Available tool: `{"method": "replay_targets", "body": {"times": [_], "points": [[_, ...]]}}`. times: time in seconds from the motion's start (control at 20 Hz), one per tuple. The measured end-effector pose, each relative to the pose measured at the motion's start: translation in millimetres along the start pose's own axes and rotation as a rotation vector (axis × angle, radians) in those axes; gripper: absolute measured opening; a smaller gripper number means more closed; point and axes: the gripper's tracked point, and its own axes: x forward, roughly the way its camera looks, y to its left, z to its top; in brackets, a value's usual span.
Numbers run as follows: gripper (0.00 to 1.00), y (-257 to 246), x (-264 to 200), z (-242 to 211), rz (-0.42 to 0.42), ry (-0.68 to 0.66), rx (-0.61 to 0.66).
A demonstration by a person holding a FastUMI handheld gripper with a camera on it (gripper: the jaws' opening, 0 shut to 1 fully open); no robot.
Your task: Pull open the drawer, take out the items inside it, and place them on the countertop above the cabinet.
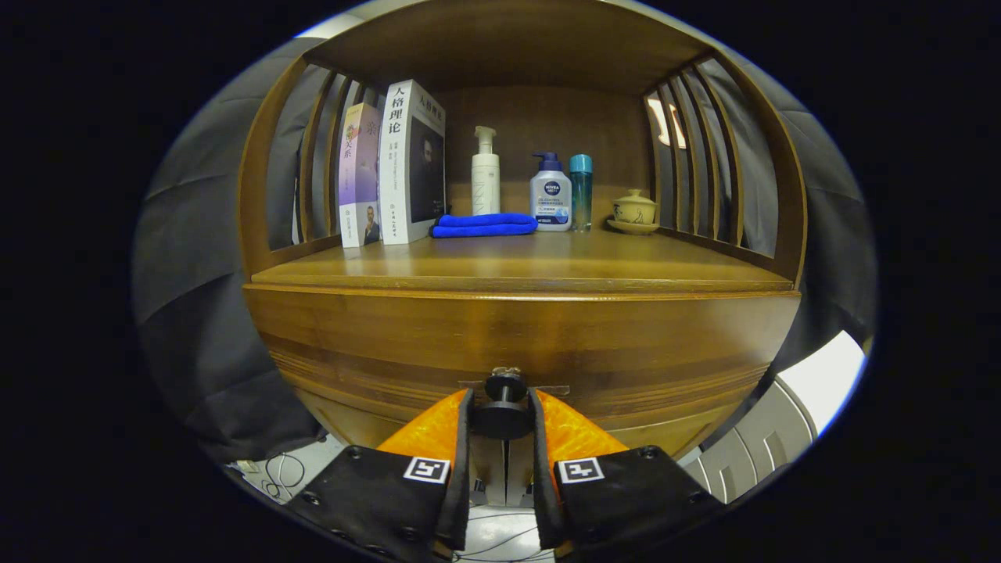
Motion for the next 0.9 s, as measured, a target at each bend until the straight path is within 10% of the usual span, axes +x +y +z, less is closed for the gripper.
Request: {"method": "replay_targets", "body": {"times": [0.9], "points": [[0.36,6,-91,-34,0.087,0.02,-0.032]]}}
